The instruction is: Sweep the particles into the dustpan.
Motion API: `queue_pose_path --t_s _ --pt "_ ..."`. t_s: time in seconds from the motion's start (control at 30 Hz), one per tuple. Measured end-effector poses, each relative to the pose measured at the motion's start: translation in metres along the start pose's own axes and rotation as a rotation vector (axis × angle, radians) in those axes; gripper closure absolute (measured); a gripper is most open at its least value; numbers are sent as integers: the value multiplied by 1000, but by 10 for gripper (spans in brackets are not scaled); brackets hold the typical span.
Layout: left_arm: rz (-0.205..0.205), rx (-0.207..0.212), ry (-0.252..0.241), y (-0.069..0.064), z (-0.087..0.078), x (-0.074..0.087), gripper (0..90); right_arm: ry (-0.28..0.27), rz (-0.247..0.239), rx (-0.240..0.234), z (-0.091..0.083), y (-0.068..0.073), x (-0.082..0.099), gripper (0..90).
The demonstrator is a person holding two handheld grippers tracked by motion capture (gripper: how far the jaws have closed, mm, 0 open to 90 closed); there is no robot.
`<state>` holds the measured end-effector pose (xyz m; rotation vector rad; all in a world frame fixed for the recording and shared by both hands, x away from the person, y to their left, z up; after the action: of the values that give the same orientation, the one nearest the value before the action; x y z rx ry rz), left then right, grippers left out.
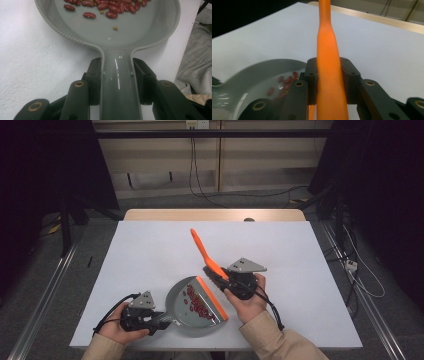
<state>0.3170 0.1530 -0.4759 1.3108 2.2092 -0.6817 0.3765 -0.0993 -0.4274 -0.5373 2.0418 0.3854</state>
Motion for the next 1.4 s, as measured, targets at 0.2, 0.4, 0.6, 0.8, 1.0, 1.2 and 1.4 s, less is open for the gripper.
queue_pose_path --t_s 0.2,0.4,0.6,0.8,1.0,1.2,1.4 --pt "4 3 4 1 0 0 623 57 -27 57 12 -11 27 714" --pt "2 -5 -1 0 2 -1 622 41 -37 6 16 20 31 713" --pt "16 -52 0 0 6 -2 619 8 -7 -83 15 49 22 714" --pt "25 -88 -26 1 11 -5 619 -55 -17 -52 8 35 12 714" --pt "27 -127 -121 5 15 -12 627 -73 5 12 -8 -3 10 714" --pt "2 -159 -181 10 15 -14 629 -85 40 74 -24 -38 14 714" --pt "-59 -223 -241 21 6 -16 628 -79 43 120 -33 -63 20 714"
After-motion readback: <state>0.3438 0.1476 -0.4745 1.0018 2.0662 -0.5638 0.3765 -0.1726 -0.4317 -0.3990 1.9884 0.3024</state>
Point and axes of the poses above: each handheld gripper's, and its own axes: z roughly forward along the jaws, x roughly out of its underside, y roughly to its left, the point moved 6 cm from there along z, roughly forward along the jaws, and after that the axes turned 1 degree about x, right-handed, at the moved point
